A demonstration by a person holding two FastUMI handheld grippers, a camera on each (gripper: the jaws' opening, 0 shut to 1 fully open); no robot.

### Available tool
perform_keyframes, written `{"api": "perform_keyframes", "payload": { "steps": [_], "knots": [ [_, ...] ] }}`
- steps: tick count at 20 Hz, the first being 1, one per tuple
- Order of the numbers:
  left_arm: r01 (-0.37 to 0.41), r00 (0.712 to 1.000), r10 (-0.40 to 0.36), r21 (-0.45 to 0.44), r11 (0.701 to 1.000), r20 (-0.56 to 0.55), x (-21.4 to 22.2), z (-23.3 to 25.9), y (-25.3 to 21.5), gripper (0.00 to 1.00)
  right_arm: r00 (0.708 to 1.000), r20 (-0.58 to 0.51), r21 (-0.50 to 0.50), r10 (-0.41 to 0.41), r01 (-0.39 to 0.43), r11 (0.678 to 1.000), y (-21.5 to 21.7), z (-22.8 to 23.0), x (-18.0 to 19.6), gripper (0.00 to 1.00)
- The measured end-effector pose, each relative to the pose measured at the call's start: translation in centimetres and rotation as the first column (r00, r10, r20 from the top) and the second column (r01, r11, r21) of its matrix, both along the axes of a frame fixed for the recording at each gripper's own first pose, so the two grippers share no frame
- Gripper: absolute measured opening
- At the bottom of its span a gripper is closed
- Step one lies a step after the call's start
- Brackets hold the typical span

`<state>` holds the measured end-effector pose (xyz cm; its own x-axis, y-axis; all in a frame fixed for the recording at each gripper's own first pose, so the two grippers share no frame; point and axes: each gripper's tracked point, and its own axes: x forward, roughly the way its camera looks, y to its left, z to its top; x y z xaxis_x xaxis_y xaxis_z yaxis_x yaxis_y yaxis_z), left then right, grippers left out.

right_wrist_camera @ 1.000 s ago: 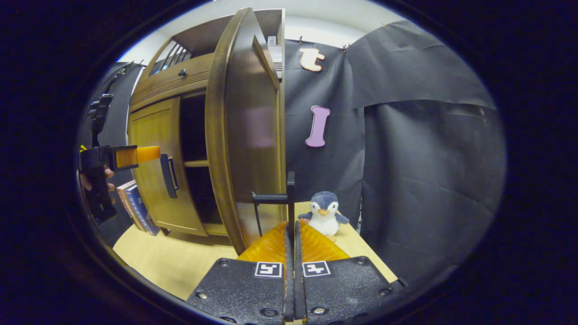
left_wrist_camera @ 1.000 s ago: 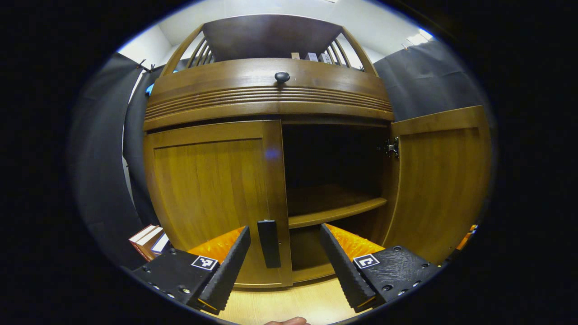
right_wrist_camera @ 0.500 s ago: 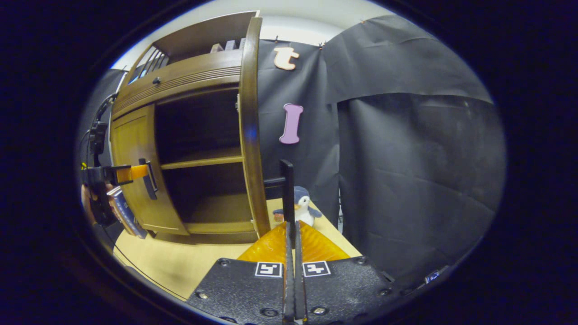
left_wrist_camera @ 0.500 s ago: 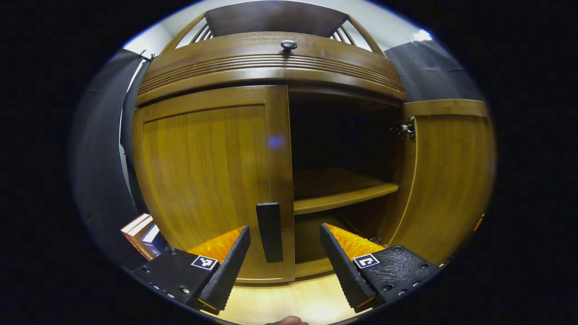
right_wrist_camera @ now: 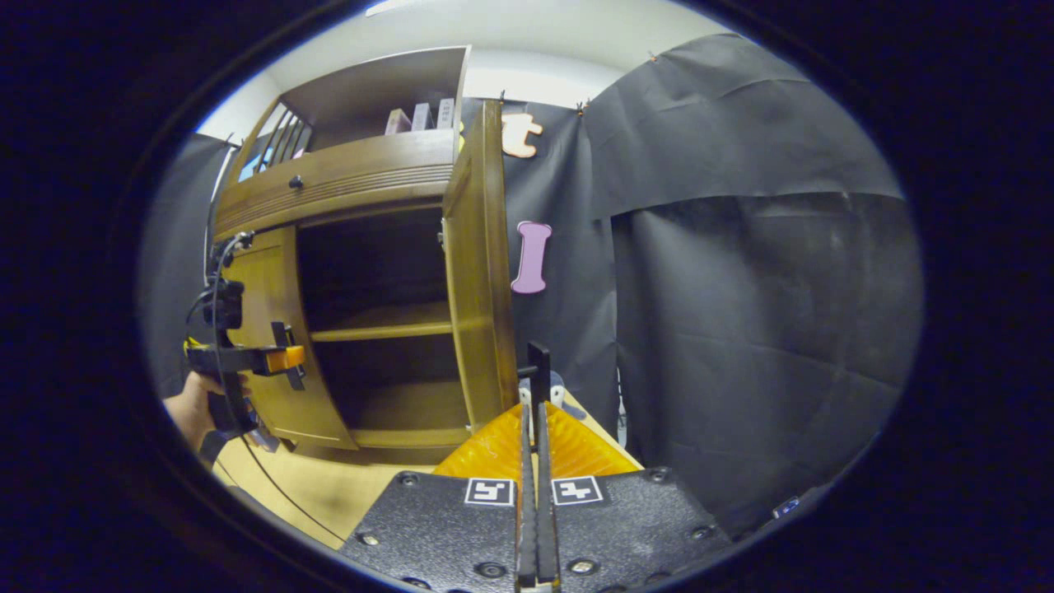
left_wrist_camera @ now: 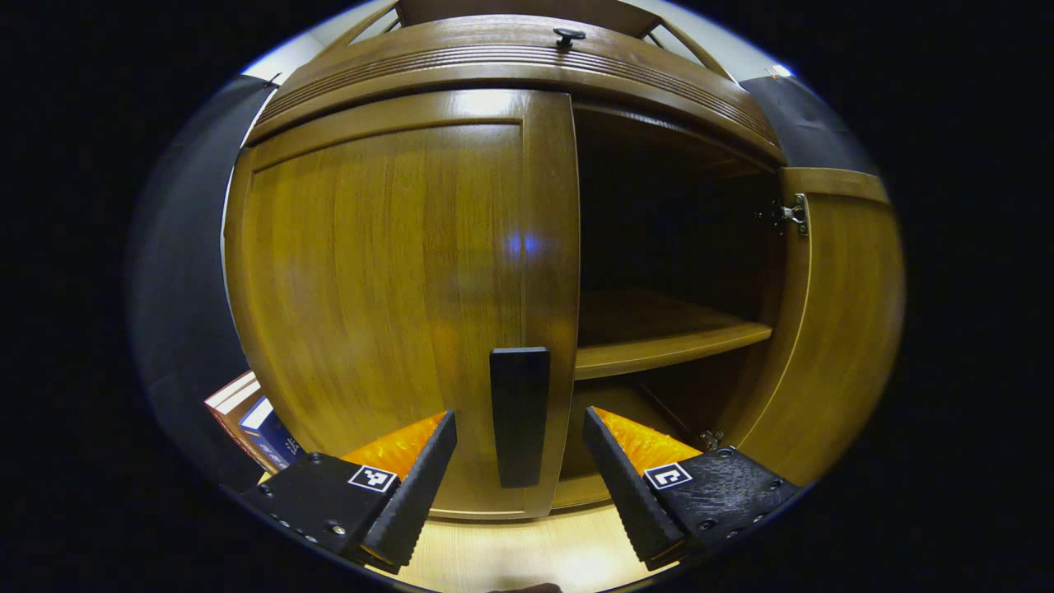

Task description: Open the right door of the double-door shoe cabinet with the right hand, and open the left door with the left hand.

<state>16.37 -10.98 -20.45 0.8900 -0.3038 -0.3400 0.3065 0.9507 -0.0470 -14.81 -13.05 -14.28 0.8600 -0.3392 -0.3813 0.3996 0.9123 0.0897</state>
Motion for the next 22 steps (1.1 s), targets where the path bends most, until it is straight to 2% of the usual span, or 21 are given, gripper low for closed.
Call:
{"api": "perform_keyframes", "payload": {
  "steps": [1,2,3,4,5,6,7,8,10,11,12,13,15,16,17,18,19,22],
  "knots": [
    [0.006,1.0,-0.006,0.001,1.0,-0.003,0.2,-0.2,-0.2,0.92,1.0,0.004,0.0,0.002,-0.002,1.0,0.2,0.2,0.1,0.04],
    [0.009,1.0,-0.009,0.0,1.0,0.002,0.4,-0.2,-0.3,0.9,1.0,0.006,-0.002,0.005,-0.005,1.0,0.4,0.4,0.1,0.08],
    [0.013,1.0,-0.013,0.0,1.0,0.007,0.5,-0.3,-0.2,0.9,1.0,0.006,-0.005,0.006,-0.006,1.0,0.7,0.6,0.3,0.08],
    [0.014,1.0,-0.014,-0.001,1.0,0.009,0.9,-0.4,-0.2,0.8,1.0,0.003,-0.008,0.005,-0.005,1.0,0.8,0.7,0.3,0.04],
    [0.014,1.0,-0.014,-0.002,1.0,0.013,1.2,-0.4,-0.2,0.77,1.0,-0.003,-0.011,0.005,-0.005,1.0,1.0,0.7,0.4,0.08],
    [0.006,1.0,-0.006,0.001,1.0,0.021,1.6,-0.5,0.0,0.82,1.0,-0.01,-0.013,0.002,-0.002,1.0,1.1,0.6,0.3,0.04],
    [0.001,1.0,-0.001,0.003,1.0,0.025,1.8,-0.5,0.1,0.78,1.0,-0.014,-0.015,0.001,-0.001,1.0,1.3,0.6,0.2,0.04],
    [0.001,1.0,-0.001,0.002,1.0,0.025,1.7,-0.6,0.1,0.85,1.0,-0.013,-0.015,0.006,-0.006,1.0,1.6,0.7,0.2,0.05],
    [-0.001,0.999,0.001,0.009,1.0,0.04,2.0,-0.6,0.5,0.84,1.0,-0.012,-0.019,0.014,-0.014,1.0,2.0,0.9,0.4,0.05],
    [-0.006,0.999,0.005,0.022,1.0,0.044,1.9,-0.7,0.8,0.66,1.0,-0.012,-0.022,0.019,-0.019,1.0,2.2,1.0,0.7,0.05],
    [-0.001,0.999,0.0,0.022,1.0,0.05,2.0,-0.6,0.7,0.53,1.0,-0.014,-0.025,0.024,-0.025,0.999,2.6,1.1,1.0,0.05],
    [0.018,0.999,-0.019,0.013,1.0,0.043,2.1,-0.7,0.4,0.59,0.999,-0.016,-0.027,0.031,-0.032,0.999,2.9,1.1,1.3,0.05],
    [0.043,0.998,-0.043,0.003,0.999,0.041,1.8,-0.7,-0.4,0.34,0.999,-0.02,-0.031,0.048,-0.049,0.998,3.8,1.2,1.7,0.05],
    [0.046,0.998,-0.046,0.003,0.999,0.046,1.8,-0.6,-0.2,0.41,0.998,-0.022,-0.034,0.059,-0.06,0.998,4.2,1.3,2.0,0.06],
    [0.052,0.998,-0.052,0.001,0.999,0.048,1.6,-0.5,-0.2,0.32,0.997,-0.024,-0.037,0.069,-0.07,0.997,4.7,1.3,2.1,0.06],
    [0.054,0.997,-0.054,-0.003,0.999,0.047,2.0,-0.8,-0.4,0.32,0.997,-0.027,-0.04,0.078,-0.079,0.996,5.0,1.3,2.3,0.06],
    [0.057,0.997,-0.057,0.0,0.998,0.047,1.6,-0.6,-0.3,0.27,0.996,-0.032,-0.043,0.087,-0.089,0.995,5.3,1.2,2.4,0.07],
    [0.07,0.997,-0.07,-0.005,0.998,0.046,1.6,-0.7,-0.2,0.22,0.993,-0.046,-0.05,0.111,-0.113,0.992,6.0,1.0,2.9,0.13]
  ]
}}
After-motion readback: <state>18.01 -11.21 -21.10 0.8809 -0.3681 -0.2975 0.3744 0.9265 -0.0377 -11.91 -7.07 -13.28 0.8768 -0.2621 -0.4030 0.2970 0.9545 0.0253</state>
